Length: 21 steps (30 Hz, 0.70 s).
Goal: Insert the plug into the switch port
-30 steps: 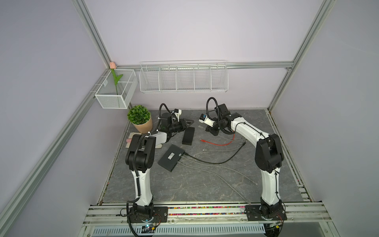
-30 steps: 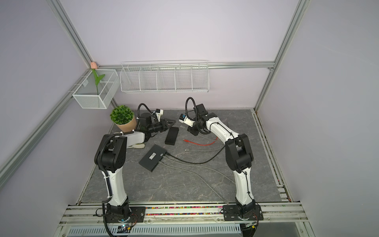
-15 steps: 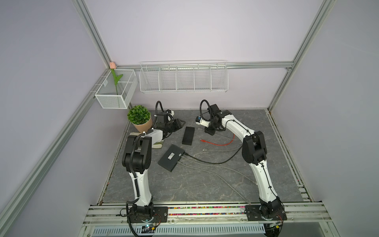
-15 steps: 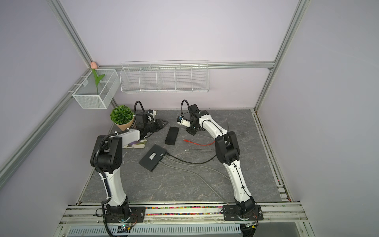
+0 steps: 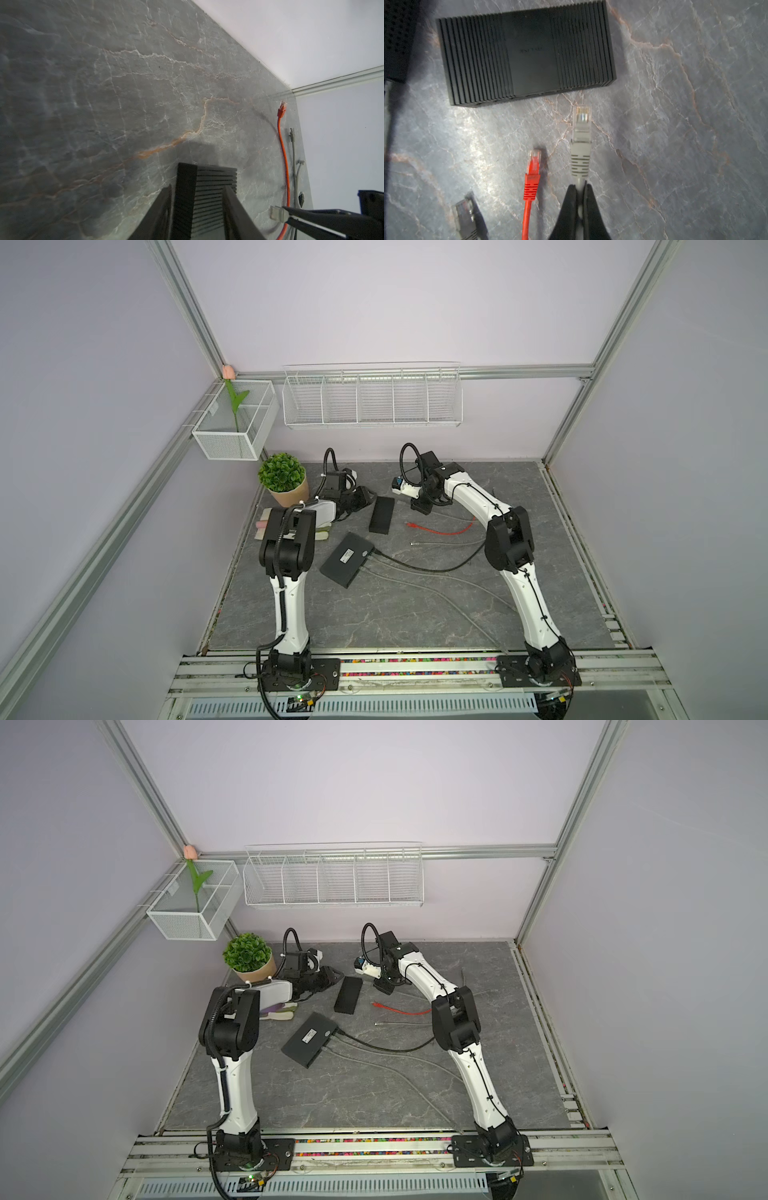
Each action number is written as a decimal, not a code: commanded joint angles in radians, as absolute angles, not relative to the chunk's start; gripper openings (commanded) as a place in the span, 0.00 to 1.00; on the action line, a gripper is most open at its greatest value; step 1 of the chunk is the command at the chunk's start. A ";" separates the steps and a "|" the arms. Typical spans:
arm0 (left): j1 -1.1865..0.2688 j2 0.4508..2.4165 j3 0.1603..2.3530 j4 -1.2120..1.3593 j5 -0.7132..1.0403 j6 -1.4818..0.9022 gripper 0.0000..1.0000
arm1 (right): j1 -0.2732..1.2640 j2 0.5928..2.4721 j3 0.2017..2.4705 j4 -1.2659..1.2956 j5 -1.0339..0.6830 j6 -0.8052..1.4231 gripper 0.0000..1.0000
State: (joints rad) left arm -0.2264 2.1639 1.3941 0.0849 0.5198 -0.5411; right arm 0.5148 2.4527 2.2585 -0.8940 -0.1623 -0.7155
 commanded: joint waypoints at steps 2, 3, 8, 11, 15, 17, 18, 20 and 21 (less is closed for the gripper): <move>-0.245 2.190 1.436 0.046 0.508 -0.503 0.41 | 0.526 2.492 2.272 -0.919 -0.193 -0.737 0.07; -0.250 2.196 1.441 0.038 0.508 -0.498 0.41 | 0.526 2.494 2.271 -0.920 -0.193 -0.736 0.07; -0.265 2.209 1.463 0.026 0.516 -0.495 0.41 | 0.526 2.492 2.264 -0.925 -0.201 -0.733 0.07; -0.268 2.218 1.469 0.034 0.529 -0.503 0.40 | 0.526 2.475 2.240 -0.919 -0.207 -0.726 0.07; -0.270 2.223 1.473 0.034 0.532 -0.505 0.39 | 0.526 2.437 2.180 -0.880 -0.210 -0.722 0.07; -0.270 2.218 1.472 0.035 0.540 -0.508 0.39 | 0.525 2.420 2.159 -0.871 -0.220 -0.720 0.07; -0.270 2.209 1.466 0.037 0.540 -0.508 0.39 | 0.523 2.410 2.148 -0.869 -0.227 -0.717 0.07; -0.270 2.175 1.444 0.045 0.537 -0.508 0.39 | 0.519 2.383 2.121 -0.863 -0.242 -0.711 0.07; -0.271 2.145 1.426 0.055 0.535 -0.506 0.39 | 0.514 2.363 2.101 -0.858 -0.258 -0.708 0.07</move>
